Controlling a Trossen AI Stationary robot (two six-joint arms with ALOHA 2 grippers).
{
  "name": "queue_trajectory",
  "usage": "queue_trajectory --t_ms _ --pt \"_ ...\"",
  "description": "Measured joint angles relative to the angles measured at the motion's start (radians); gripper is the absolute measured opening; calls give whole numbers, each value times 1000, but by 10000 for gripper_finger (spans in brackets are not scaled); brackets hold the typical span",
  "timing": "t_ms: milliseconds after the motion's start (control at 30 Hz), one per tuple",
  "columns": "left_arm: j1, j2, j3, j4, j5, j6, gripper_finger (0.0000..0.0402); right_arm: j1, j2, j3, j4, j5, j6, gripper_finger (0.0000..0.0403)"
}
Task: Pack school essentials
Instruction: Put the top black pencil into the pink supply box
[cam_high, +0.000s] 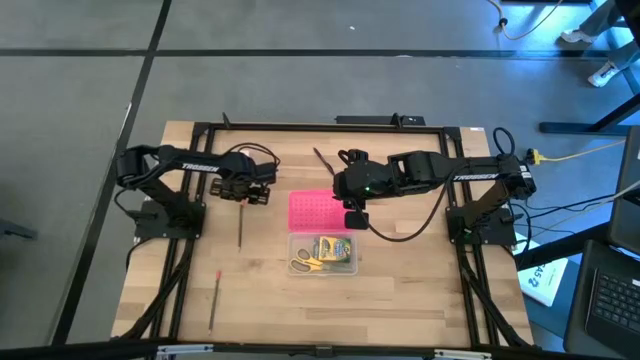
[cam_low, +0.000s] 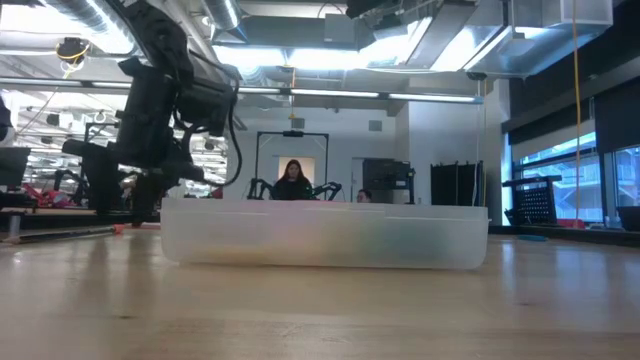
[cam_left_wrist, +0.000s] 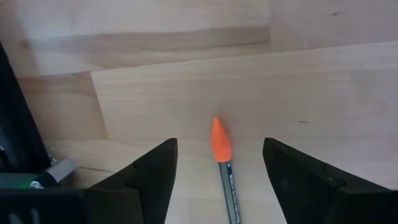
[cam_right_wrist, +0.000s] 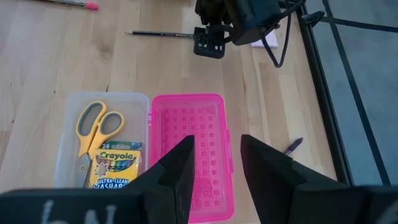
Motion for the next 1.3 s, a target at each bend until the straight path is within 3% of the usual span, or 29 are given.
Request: queue_trajectory --t_ms 1300 --pt "9 5 -57 133 67 -63 232 0 0 0 3 0 1 133"
